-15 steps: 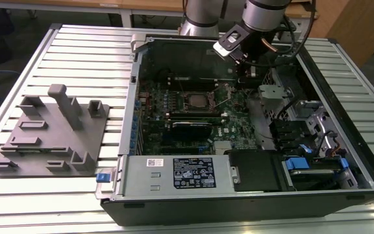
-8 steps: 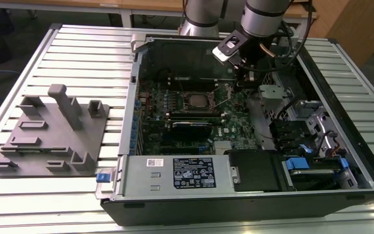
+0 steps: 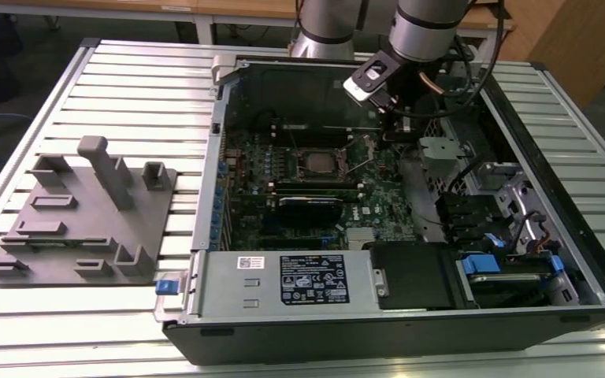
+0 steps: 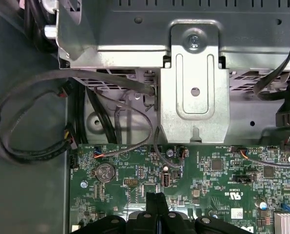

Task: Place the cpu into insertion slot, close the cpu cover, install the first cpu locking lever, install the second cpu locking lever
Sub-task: 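Close the cpu cover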

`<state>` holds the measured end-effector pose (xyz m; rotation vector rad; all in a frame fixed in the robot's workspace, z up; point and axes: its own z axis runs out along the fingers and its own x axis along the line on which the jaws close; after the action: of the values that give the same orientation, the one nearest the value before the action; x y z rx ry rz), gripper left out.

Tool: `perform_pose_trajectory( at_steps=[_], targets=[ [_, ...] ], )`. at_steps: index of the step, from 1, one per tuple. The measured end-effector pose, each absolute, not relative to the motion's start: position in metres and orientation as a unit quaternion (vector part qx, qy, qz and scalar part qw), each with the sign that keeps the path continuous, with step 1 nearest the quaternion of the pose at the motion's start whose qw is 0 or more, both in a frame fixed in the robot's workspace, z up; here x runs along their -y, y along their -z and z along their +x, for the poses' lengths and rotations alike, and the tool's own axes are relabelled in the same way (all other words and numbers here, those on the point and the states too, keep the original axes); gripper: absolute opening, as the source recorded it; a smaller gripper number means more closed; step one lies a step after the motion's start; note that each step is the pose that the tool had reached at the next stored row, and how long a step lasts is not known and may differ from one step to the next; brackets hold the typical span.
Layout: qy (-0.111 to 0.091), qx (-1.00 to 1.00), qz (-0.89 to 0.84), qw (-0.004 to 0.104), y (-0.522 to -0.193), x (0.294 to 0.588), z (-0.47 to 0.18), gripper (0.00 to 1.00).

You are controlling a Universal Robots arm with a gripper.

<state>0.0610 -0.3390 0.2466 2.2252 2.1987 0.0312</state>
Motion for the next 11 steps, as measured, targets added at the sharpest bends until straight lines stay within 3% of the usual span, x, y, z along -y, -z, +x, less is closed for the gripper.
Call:
perform_pose_trajectory(
  at_steps=[11],
  targets=[
    [-0.01, -0.703, 0.711, 0.007, -0.2459, 0.339, 0.0517, 0.1]
  ],
)
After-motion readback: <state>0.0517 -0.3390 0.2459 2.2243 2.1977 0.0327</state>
